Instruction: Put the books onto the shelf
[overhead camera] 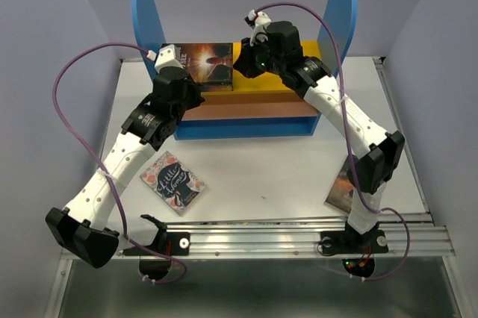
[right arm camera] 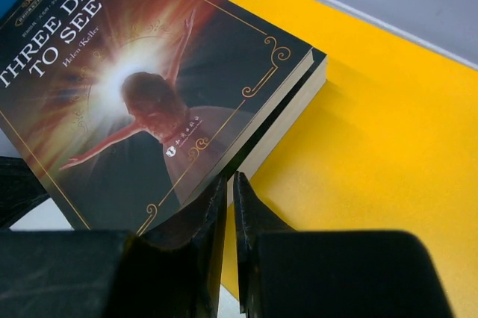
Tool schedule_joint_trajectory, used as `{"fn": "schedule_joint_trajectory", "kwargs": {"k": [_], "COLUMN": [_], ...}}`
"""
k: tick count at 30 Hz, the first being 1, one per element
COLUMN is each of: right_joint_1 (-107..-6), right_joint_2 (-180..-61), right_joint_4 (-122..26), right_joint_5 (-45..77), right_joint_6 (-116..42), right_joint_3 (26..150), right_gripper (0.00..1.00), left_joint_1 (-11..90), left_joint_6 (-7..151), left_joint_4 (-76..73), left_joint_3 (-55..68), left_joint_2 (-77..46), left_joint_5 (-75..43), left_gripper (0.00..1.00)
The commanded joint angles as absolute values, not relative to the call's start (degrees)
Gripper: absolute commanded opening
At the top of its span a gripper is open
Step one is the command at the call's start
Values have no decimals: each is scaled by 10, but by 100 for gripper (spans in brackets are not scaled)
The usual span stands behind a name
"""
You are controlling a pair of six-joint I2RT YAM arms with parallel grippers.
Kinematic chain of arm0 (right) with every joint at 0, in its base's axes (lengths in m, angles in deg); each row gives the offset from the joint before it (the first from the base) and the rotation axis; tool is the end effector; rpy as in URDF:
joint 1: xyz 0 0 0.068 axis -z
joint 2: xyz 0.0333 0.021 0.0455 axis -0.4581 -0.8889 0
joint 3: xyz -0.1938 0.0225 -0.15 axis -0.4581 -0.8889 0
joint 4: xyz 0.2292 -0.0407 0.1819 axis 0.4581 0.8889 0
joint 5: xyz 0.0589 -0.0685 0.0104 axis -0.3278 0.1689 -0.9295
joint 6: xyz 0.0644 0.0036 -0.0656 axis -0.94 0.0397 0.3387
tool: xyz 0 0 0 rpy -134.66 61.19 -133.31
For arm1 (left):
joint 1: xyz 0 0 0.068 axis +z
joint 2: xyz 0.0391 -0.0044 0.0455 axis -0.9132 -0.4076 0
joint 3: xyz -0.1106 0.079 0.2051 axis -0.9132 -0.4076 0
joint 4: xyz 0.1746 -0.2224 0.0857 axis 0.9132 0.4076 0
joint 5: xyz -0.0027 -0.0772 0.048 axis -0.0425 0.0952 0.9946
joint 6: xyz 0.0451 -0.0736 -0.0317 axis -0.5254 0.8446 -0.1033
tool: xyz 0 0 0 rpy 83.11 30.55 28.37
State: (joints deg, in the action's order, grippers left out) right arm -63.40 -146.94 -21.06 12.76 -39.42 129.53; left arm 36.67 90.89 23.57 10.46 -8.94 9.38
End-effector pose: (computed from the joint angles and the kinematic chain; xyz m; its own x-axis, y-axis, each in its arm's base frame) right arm 0.3992 0.3103 0.3980 -0.3607 -0.0700 -0.9301 -0.6713 0.7117 0.2068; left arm 0.3215 -0.1523 0.3850 -0.3199 -0.3816 -0.8672 0.0651 0.9043 -0.4220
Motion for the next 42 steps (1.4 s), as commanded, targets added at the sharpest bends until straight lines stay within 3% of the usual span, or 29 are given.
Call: {"fn": "schedule_joint_trajectory", "kwargs": {"k": [1, 27, 31, 36, 37, 38, 39, 40, 42], "right_joint_1": [-643, -653, -653, -653, -653, -653, -653, -653, -653], "right_joint_2": [-1475, -1466, -1451, -1390, -1390, -1361, -1344, -1306, -1266], "right_joint_4": [-246, -246, -246, -246, -246, -246, -247, -251, -253], "right_joint_5": [110, 127, 168, 337, 337, 368, 380, 377, 361], "right_joint_6": [-389, -392, -399, -414, -418, -425, -428, -428, -431], "right_joint_3": [1336, 1320, 1308, 1254, 1240, 1224, 1185, 1160, 1109], "right_gripper": [14, 15, 15, 20, 20, 24, 27, 35, 49], "left_joint_1": [374, 434, 434, 434, 434, 434, 434, 434, 434], "left_joint_6": [893, 879, 886, 953, 966, 977, 991, 1019, 1045], "left_joint_4": [207, 223, 234, 302, 314, 331, 340, 357, 373], "left_joint_3": [135, 106, 95, 71, 62, 37, 21, 6, -47], "left_joint_2": [-81, -25, -6, 42, 52, 77, 91, 119, 145], "left_joint_5": [91, 64, 58, 99, 103, 106, 114, 115, 120], "left_gripper": [0, 0, 0, 0, 3, 25, 29, 49, 73]}}
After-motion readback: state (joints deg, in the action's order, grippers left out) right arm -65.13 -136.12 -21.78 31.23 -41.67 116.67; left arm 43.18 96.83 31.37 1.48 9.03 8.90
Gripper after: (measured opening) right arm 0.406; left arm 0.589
